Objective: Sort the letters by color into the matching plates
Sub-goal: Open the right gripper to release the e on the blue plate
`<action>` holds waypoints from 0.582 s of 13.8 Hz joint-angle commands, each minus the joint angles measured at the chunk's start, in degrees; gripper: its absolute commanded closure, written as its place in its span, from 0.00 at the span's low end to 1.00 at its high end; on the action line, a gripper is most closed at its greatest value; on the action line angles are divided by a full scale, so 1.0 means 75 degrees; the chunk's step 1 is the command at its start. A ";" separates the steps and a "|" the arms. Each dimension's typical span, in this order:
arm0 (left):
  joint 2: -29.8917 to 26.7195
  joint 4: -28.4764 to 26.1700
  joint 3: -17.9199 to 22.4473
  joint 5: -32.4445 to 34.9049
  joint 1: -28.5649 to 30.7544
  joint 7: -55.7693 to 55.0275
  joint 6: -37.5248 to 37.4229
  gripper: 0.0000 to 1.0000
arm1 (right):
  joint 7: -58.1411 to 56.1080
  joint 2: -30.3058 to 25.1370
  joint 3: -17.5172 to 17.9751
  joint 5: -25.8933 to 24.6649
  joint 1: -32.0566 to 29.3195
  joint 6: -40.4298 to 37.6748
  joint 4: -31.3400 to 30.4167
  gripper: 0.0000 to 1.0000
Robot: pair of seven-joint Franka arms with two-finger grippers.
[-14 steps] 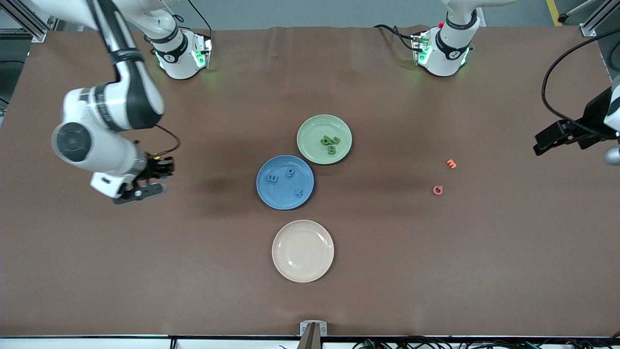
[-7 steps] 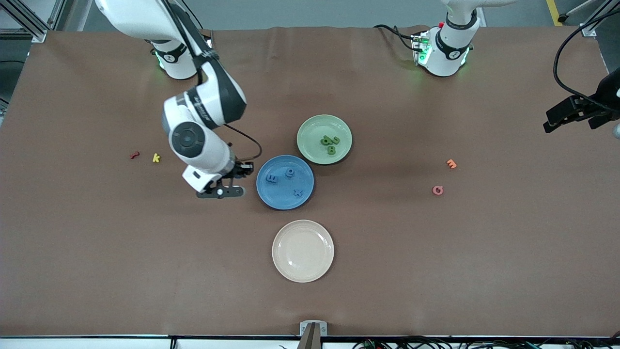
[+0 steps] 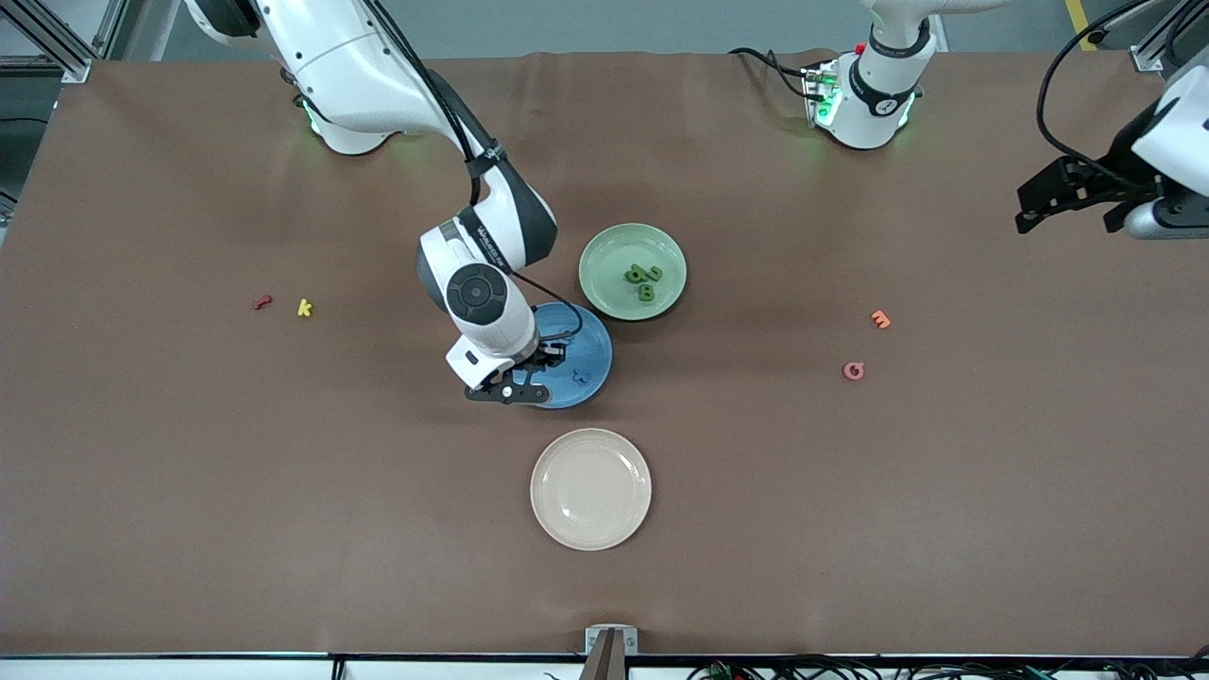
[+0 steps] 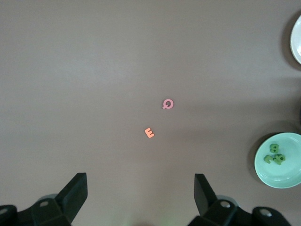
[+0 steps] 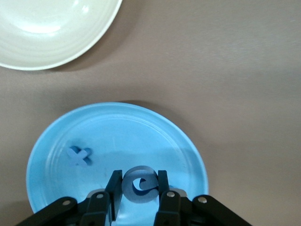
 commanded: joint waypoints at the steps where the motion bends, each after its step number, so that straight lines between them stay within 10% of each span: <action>1: -0.0247 -0.0175 -0.0050 -0.0009 0.0004 0.0124 0.0027 0.00 | 0.0052 0.0346 -0.0080 0.0217 0.0032 0.0169 0.0410 0.86; 8: -0.0388 -0.0093 -0.0262 0.0167 0.0062 0.0089 0.0003 0.00 | 0.0064 0.0757 -0.0080 0.0217 0.0219 0.0497 0.0552 0.86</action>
